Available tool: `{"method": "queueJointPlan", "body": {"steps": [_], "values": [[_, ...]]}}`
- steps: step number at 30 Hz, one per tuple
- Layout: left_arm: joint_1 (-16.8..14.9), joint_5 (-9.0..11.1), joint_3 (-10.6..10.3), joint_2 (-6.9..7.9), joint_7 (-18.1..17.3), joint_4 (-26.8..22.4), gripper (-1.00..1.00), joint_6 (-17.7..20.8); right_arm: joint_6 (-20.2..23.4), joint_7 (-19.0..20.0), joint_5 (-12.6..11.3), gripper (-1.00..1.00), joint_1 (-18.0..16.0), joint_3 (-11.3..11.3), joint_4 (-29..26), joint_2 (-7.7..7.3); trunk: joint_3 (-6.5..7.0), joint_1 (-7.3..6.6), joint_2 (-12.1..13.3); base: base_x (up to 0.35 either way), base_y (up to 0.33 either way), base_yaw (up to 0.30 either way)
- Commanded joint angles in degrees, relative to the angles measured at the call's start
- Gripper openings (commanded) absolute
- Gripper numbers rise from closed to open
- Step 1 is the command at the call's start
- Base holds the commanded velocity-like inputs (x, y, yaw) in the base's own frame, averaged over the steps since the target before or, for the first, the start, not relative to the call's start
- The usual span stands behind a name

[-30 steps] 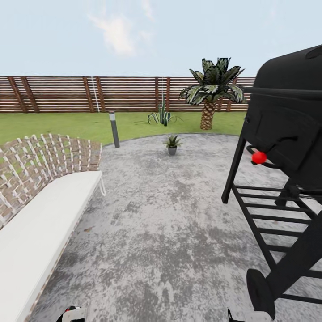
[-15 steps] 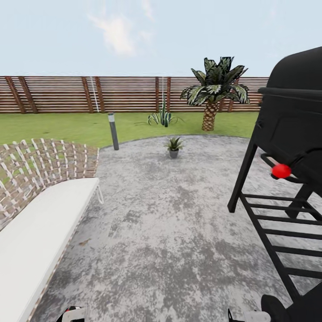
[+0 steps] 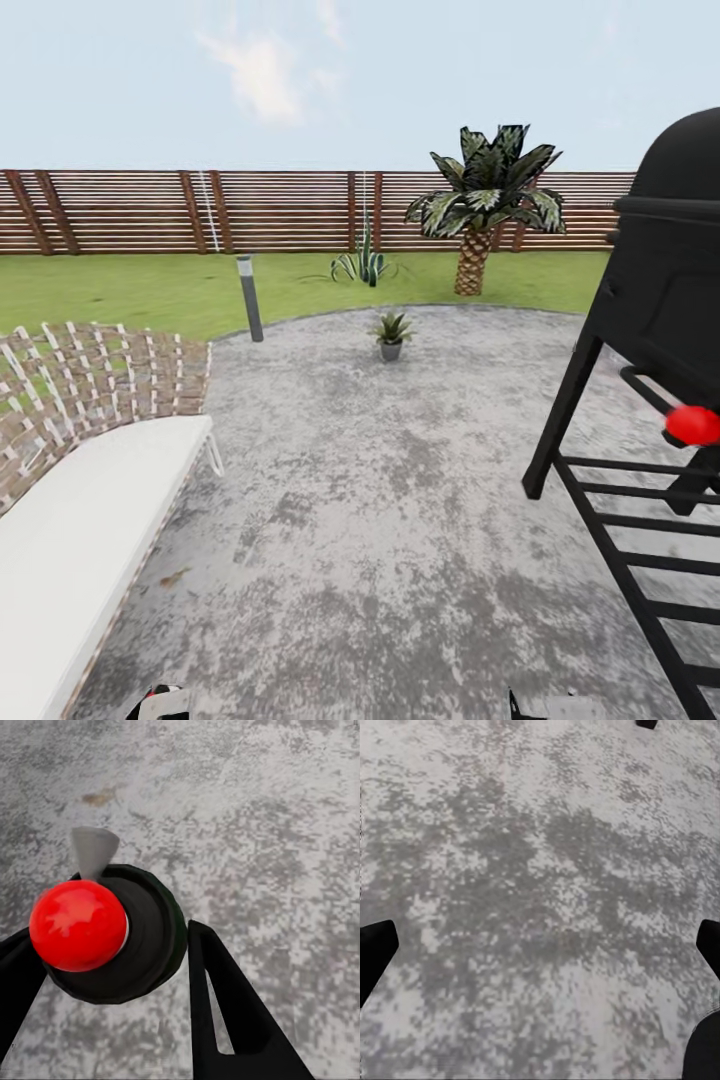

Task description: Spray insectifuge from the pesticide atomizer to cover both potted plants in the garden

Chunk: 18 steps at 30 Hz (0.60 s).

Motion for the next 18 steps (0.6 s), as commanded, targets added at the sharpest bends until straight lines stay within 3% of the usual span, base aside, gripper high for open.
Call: {"method": "queueJointPlan", "body": {"steps": [1, 18], "values": [[-0.05, -0.13, 0.01, 0.0, 0.22, 0.05, -1.0, -0.16, -0.12, -0.37, 0.36, 1.0, -0.03, 0.04, 0.04, -0.02, -0.05, 0.02, -0.02, 0.334, 0.084, 0.0], [-0.05, -0.13, 0.01, 0.0, 0.22, 0.04, -1.0, -0.18, -0.13, -0.37, 0.36, 1.0, -0.03, 0.04, 0.04, 0.01, -0.05, 0.02, -0.02, 0.334, 0.067, 0.0]]}}
